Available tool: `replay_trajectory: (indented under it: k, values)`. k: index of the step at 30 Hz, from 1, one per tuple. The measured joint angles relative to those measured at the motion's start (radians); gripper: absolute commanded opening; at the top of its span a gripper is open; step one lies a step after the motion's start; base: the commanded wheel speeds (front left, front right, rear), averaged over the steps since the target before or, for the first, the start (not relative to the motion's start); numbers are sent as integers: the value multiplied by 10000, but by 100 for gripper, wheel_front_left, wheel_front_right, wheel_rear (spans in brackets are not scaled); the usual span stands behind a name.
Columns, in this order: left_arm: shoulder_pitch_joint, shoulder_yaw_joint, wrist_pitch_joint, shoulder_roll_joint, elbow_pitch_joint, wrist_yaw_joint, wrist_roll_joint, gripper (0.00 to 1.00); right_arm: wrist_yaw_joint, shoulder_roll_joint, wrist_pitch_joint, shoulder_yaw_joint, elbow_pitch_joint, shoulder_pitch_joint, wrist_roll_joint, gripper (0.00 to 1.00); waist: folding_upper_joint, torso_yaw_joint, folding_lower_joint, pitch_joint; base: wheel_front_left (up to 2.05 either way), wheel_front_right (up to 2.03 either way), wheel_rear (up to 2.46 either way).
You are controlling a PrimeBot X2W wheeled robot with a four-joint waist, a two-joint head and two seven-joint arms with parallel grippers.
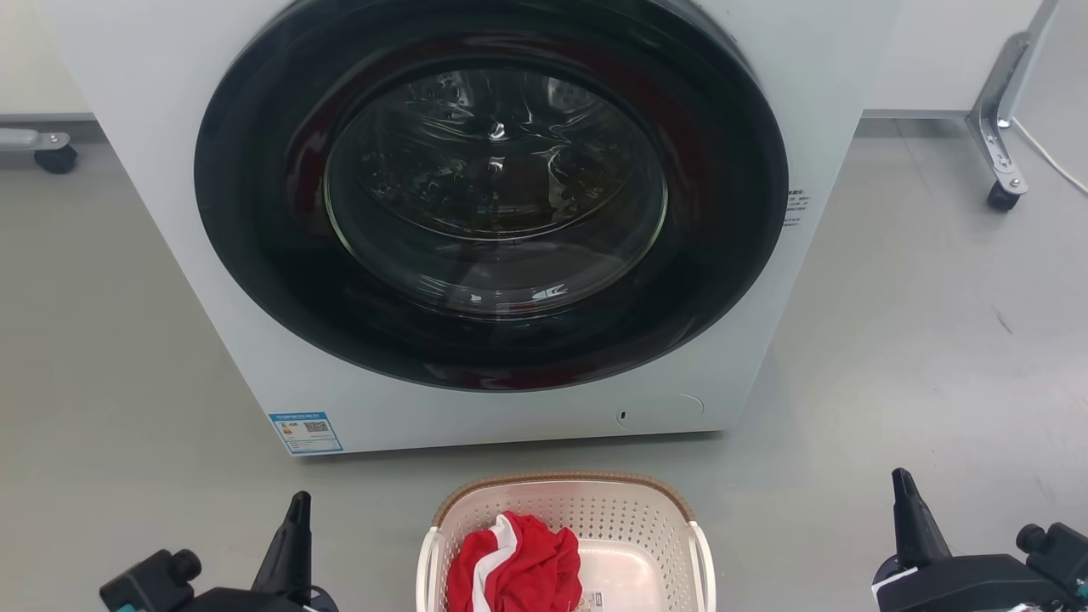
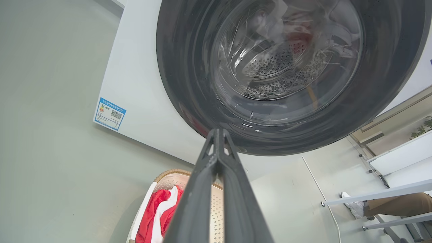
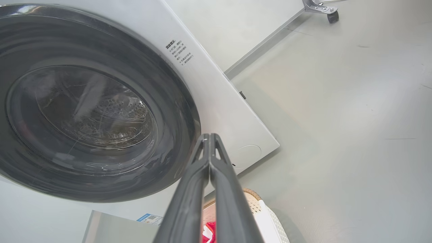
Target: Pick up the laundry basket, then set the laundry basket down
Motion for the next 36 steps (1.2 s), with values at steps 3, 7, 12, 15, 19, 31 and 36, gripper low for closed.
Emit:
replay_trajectory:
  k: [3, 7, 12, 15, 19, 31, 36]
  values:
    - [-20, 119, 38, -42, 79, -21, -383, 0, 81, 48, 104, -125, 44, -21, 395, 0, -1, -7, 0, -12, 0, 0, 0]
    - [-64, 257, 207, -100, 180, -136, -752, 0, 165, 102, 230, -280, 117, -31, 872, 0, 0, -16, 0, -28, 0, 0, 0]
    - [-194, 474, 320, -159, 297, -270, -1335, 0, 268, 144, 405, -483, 174, -53, 1475, 0, 0, -28, 0, -48, 0, 0, 0]
    - [-205, 577, 422, -209, 380, -347, -1764, 0, 355, 188, 497, -606, 207, -77, 1825, 0, 0, -35, -1, -59, 0, 0, 0]
    - [-283, 784, 552, -276, 504, -445, -2334, 0, 453, 270, 667, -802, 278, -166, 2431, 0, 0, -47, 0, -79, 0, 0, 0]
    - [-450, 1243, 905, -449, 802, -717, -3680, 0, 744, 424, 1081, -1287, 454, -250, 3854, 0, 0, -75, 0, -126, 0, 0, 0]
    - [-613, 1450, 1018, -510, 909, -880, -4278, 0, 878, 470, 1243, -1488, 508, -298, 4458, 0, 0, -87, 0, -146, 0, 0, 0]
